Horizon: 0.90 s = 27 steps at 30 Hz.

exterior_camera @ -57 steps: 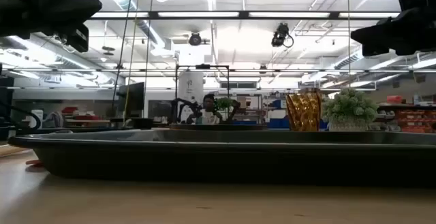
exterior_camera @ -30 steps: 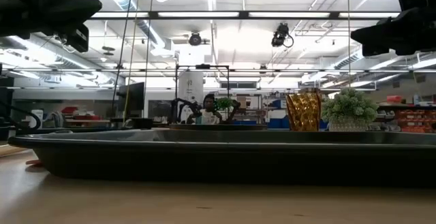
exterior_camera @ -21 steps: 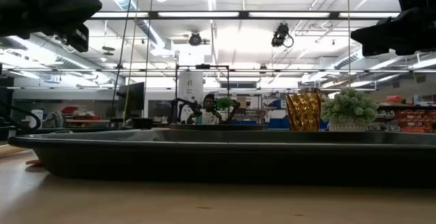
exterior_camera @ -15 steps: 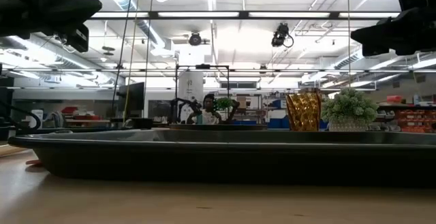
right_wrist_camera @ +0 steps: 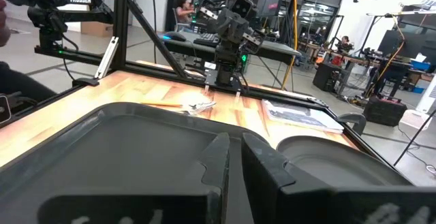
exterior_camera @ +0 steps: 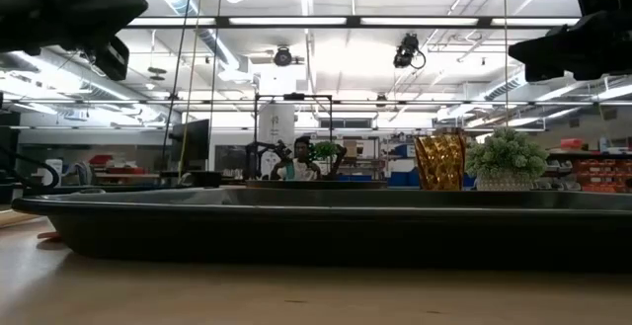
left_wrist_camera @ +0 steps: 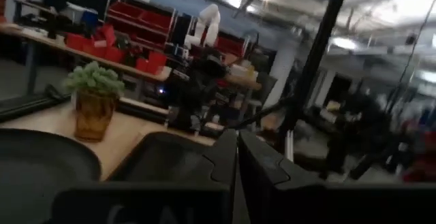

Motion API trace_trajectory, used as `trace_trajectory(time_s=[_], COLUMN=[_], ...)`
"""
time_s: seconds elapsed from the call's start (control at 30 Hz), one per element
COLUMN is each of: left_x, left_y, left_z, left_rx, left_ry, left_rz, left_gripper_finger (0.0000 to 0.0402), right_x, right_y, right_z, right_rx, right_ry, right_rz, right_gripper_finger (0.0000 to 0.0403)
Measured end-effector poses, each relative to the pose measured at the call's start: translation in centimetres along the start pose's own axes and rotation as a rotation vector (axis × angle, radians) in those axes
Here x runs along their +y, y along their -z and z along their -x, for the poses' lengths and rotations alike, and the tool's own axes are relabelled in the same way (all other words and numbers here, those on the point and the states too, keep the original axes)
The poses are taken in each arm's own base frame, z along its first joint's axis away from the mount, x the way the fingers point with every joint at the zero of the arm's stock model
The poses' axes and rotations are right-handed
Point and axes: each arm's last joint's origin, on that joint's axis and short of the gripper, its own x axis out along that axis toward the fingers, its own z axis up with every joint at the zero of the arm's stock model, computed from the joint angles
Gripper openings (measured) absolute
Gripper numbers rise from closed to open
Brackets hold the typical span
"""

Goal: Pick and place plate/cup/fork/spoon on tray
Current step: Put the yellow glass cup on the black serving tray

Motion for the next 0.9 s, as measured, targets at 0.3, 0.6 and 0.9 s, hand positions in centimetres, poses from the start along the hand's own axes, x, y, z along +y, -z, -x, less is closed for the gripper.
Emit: trace_trajectory(time_s=[0.3,0.6,0.9], left_x=[0.8,2.2,3.4], left_y=[-1.0,1.1,2.3], left_z=[-0.7,-2.7,-4.4], left_rx=[-0.151,0.009,0.086], left_ry=[-0.246,-0.380,-0.468], left_rz=[-0.023,-0.127,-0.171], left_gripper_finger=[0.0025,0.0024,0.0012], right_x=[0.0,0.0,0.0], right_y=[-0.1,-0.1,-0.1], right_z=[0.0,0.0,0.0], right_rx=[-0.007,-0.007,-0.007], right_ry=[0.001,0.001,0.001], right_rz=[-0.001,-0.002,-0.002], right_gripper_finger=[0.0045,0.0045,0.0045])
